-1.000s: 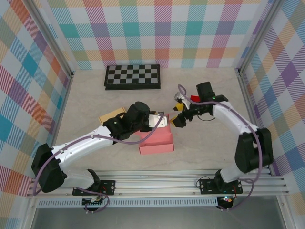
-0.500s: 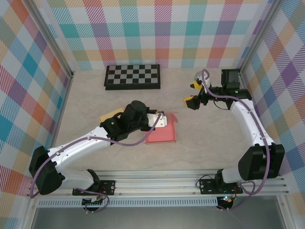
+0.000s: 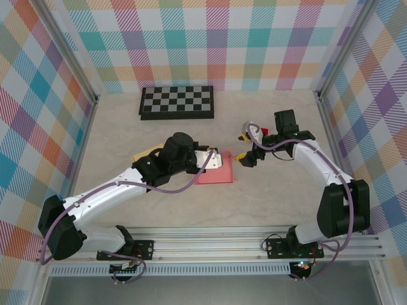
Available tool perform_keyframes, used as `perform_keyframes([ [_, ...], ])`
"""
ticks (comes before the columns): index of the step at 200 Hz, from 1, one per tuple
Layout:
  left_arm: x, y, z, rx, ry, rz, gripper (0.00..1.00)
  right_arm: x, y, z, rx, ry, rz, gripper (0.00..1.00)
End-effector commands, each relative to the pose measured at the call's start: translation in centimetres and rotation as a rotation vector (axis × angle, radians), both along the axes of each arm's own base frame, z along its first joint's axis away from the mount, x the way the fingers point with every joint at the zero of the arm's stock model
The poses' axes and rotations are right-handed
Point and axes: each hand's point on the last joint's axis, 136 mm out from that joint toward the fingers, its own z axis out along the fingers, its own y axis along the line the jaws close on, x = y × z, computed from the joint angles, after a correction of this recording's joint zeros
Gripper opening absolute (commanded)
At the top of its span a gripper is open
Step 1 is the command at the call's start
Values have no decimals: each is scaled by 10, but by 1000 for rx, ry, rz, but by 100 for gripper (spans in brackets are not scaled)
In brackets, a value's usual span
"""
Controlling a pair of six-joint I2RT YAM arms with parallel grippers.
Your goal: Fold the paper box
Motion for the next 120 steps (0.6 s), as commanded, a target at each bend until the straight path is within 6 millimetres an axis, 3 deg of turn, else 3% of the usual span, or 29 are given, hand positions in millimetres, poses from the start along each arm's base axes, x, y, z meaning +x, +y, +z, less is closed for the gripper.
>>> perform_keyframes([
  [1, -3, 0, 22, -58, -9, -14, 0, 3, 9, 3, 8, -73, 57, 89],
  [90, -2, -13, 24, -100, 16, -21, 0, -30, 49, 8, 73, -28, 179, 88],
  [120, -6, -18, 24, -111, 24, -35, 0, -37, 60, 6, 84, -27, 206, 79],
])
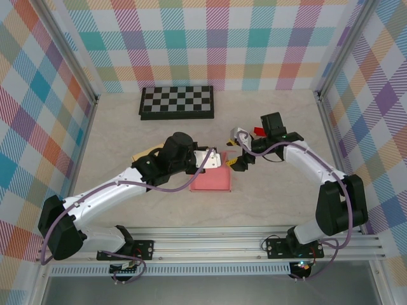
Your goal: Fold the paper box
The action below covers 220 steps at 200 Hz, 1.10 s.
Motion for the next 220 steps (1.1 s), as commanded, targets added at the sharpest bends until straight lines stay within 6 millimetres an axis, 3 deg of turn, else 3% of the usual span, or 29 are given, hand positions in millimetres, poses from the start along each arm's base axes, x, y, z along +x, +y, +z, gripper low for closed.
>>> perform_keyframes([
  [1, -3, -18, 28, -103, -15, -40, 0, -14, 17, 15, 79, -14, 73, 78],
  [32, -8, -21, 27, -110, -2, -58, 0, -14, 20, 16, 81, -13, 78, 60],
  [50, -10, -23, 28, -119, 6, -67, 0, -15, 21, 21, 94, -23, 87, 55],
  [101, -21, -33, 30, -140, 30, -114, 0, -23, 27, 35, 124, -35, 119, 52],
  [151, -25, -38, 35, -150, 28, -129, 0, -27, 31, 41, 116, -50, 136, 27],
  [188, -15, -34, 31, -134, 23, -71, 0, -28, 27, 33, 80, -71, 129, 6],
  [207, -1, -23, 34, -150, 27, 32, 0, -26, 23, 21, 47, -87, 109, 4],
  [220, 12, -6, 38, -199, 86, 137, 12, -25, 21, 13, 32, -105, 94, 4],
])
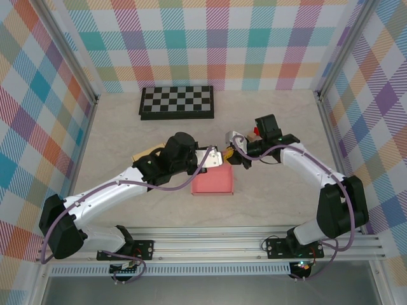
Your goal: Fold the paper box
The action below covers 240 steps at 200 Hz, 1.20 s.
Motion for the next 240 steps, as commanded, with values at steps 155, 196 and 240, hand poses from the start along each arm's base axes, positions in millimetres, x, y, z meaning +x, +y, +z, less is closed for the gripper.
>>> perform_keyframes([
  [155, 89, 111, -33, -797, 1188, 1393, 90, 19, 10, -28, -25, -387, -141, 6],
  [196, 83, 93, -77, -662, 1257, 1429, 83, 22, 16, -39, -30, -370, -133, 6],
  [240, 64, 68, -95, -591, 1321, 1406, 79, 22, 15, -51, -54, -347, -130, 6],
])
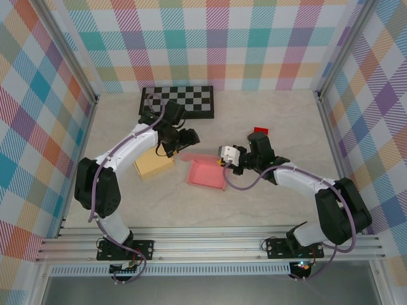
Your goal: Fold the paper box
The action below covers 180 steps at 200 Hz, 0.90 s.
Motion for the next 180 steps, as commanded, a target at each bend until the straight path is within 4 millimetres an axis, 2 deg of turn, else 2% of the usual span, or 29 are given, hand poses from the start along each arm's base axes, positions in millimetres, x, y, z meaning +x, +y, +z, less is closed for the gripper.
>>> perform_keyframes([
  [1, -17, -19, -3, -38, 52, -26, 79, 2, 3, -2, 6, -12, 10, 6],
  [32, -24, -43, 0, -112, 60, -49, 63, 2, 3, -6, 0, 0, 6, 6],
  [73, -32, -63, 2, -148, 57, -76, 52, -2, 1, -21, -43, 19, 16, 6],
  [87, -33, -61, -1, -110, 43, -93, 46, -3, -2, -31, -86, 34, 13, 8],
  [113, -44, -50, -20, 17, 29, -129, 44, -7, -9, -48, -169, 44, 13, 10],
  [145, -68, -47, -52, 77, 55, -140, 41, -14, -16, -55, -210, 88, 7, 15],
  [180, -82, -41, -65, 135, 33, -127, 38, -22, -23, -57, -233, 136, -8, 23],
])
